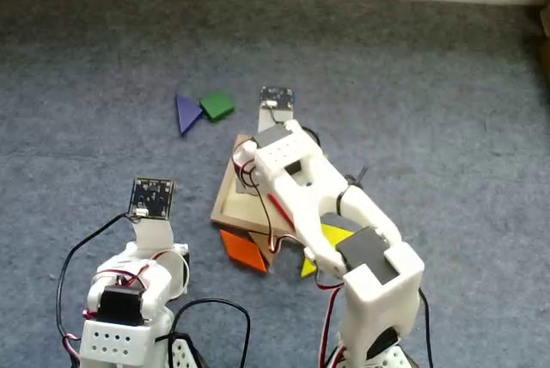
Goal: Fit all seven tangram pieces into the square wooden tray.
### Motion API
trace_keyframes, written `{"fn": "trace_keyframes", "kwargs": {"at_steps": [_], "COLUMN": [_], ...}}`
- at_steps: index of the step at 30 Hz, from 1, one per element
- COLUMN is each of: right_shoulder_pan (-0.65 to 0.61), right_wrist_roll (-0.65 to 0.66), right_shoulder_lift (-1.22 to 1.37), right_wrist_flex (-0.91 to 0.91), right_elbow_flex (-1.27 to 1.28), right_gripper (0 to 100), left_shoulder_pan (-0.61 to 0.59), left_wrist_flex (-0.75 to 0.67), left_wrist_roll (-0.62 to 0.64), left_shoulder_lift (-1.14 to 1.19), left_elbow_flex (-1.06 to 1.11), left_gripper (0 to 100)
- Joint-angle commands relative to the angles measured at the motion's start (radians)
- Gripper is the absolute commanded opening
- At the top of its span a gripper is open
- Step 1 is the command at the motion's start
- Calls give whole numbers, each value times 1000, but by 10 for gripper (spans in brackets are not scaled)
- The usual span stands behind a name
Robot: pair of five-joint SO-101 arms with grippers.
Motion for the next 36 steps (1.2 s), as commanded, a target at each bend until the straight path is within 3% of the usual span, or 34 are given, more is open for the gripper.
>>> {"fn": "trace_keyframes", "kwargs": {"at_steps": [1, 6, 13, 18, 25, 36], "right_shoulder_pan": [12, 12, -59, -47, -15, 124], "right_wrist_roll": [84, 123, 451, 462, 468, 470], "right_shoulder_lift": [-24, -24, -22, -13, -15, -24], "right_wrist_flex": [74, 173, 168, 99, -51, -8], "right_elbow_flex": [-117, -231, -249, -229, -44, 16], "right_gripper": [503, 479, 220, 94, 76, 74], "left_shoulder_pan": [-12, -12, -12, -12, -12, -12], "left_wrist_flex": [6, 6, 6, 6, 6, 6], "left_wrist_roll": [-3, -3, -3, -3, -3, -3], "left_shoulder_lift": [-27, -27, -27, -27, -27, -27], "left_elbow_flex": [19, 19, 19, 19, 19, 19], "left_gripper": [7, 7, 7, 7, 7, 7]}}
